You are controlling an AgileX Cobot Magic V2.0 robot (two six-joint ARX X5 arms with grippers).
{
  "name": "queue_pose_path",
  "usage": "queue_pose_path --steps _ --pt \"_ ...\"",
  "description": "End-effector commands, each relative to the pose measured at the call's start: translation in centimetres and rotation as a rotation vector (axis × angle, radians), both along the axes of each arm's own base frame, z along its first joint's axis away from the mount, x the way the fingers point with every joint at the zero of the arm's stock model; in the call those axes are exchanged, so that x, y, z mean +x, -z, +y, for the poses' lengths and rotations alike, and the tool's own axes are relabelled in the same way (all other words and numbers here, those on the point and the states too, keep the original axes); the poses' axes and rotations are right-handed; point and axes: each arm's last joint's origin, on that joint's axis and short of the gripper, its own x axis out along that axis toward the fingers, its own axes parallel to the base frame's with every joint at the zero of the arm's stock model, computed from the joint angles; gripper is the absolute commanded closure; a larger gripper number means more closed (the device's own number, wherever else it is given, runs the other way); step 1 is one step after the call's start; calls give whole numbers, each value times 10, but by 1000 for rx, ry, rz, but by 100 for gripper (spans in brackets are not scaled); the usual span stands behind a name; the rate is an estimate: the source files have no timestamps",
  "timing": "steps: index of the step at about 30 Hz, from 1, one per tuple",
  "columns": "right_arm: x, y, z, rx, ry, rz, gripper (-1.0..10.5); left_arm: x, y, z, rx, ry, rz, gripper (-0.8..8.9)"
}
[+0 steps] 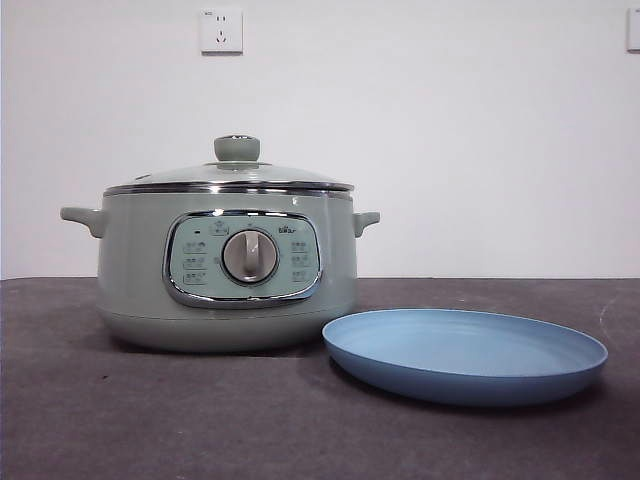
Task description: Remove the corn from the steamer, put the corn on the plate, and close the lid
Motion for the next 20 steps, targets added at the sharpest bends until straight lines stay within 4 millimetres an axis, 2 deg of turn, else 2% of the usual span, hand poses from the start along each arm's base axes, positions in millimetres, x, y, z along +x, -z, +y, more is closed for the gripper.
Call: queue_pose_path --steps 1,5,10,16,20 --pt "1 3 0 108 23 25 945 0 -2 -1 -104 30 -8 821" --pt "1 -4 0 260 45 -7 957 -3 -13 -3 -190 73 -13 821" --pt "-1 -27 1 299 12 -87 957 -11 -41 -4 -199 79 -32 820" --pt "-3 -70 2 307 -61 -114 957 -19 -83 -7 -200 131 -49 821" --pt "4 -108 6 280 -153 -65 958 -17 -109 -9 -211 216 -13 820"
